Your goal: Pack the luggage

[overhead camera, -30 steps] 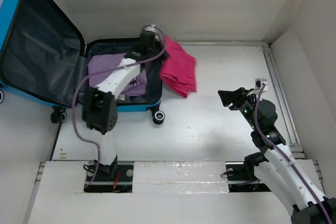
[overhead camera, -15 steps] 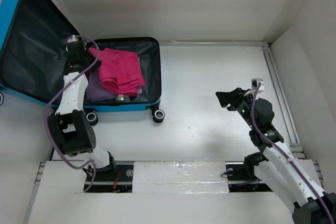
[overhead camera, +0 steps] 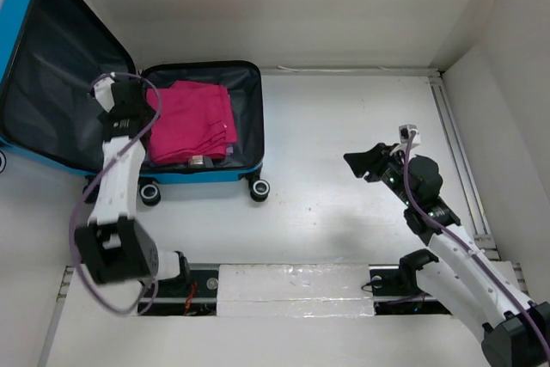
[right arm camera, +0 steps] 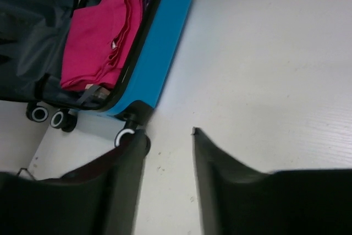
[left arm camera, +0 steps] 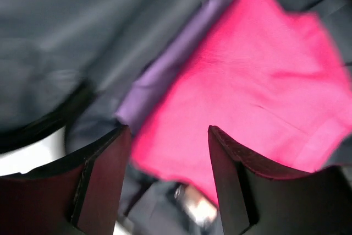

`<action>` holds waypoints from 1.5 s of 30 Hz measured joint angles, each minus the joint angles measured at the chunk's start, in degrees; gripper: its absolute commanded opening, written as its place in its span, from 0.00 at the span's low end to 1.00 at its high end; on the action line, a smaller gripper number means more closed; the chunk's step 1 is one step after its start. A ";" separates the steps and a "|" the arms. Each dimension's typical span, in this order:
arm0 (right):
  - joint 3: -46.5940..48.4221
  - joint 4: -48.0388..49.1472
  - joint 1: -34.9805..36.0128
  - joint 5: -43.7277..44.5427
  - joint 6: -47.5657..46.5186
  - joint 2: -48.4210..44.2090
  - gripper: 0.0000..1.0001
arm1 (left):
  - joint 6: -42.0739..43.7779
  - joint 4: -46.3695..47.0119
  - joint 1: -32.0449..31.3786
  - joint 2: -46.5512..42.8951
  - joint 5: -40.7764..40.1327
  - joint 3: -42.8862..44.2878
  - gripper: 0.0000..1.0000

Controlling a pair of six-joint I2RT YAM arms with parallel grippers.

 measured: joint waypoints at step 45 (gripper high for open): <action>8.24 1.07 10.69 -11.17 -6.67 20.74 0.44 | -5.95 -18.62 11.39 -6.51 -43.39 15.32 0.00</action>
